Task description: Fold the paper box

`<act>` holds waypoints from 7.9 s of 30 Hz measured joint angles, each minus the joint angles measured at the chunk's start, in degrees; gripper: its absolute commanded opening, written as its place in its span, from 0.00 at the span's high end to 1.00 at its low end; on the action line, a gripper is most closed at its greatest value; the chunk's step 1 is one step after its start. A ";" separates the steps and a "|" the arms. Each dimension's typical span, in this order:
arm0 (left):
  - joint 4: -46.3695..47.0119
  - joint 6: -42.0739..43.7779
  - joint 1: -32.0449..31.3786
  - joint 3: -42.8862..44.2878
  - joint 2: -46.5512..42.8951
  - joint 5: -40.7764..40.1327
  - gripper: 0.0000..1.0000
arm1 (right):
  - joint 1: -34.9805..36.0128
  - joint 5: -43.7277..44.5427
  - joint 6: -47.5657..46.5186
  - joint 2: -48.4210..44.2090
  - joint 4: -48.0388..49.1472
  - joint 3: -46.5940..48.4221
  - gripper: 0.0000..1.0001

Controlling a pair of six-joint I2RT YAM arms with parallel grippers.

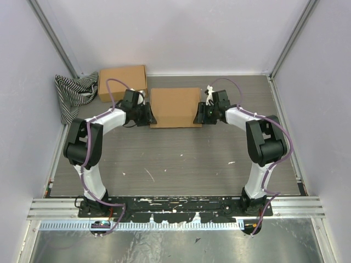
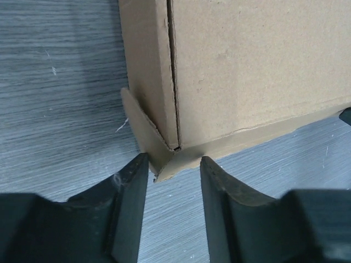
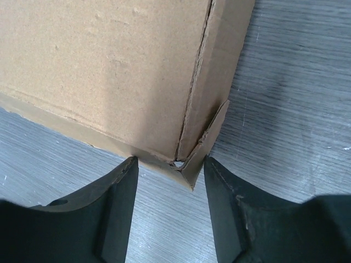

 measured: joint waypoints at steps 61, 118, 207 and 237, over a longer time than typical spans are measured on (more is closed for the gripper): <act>-32.57 6.21 0.81 12.70 -2.08 7.58 0.55 | -0.28 -3.43 -2.75 -1.38 -26.53 8.92 0.54; -39.41 8.79 -6.64 19.34 4.35 -7.96 0.65 | 0.15 -4.28 -2.29 0.17 -24.83 9.01 0.55; -17.88 1.75 -10.86 40.87 22.14 0.76 0.60 | 15.34 36.13 11.41 0.17 11.80 -6.71 0.99; -14.75 7.93 -10.32 37.29 21.16 8.07 0.57 | 23.34 22.18 9.81 1.86 35.06 -10.78 0.99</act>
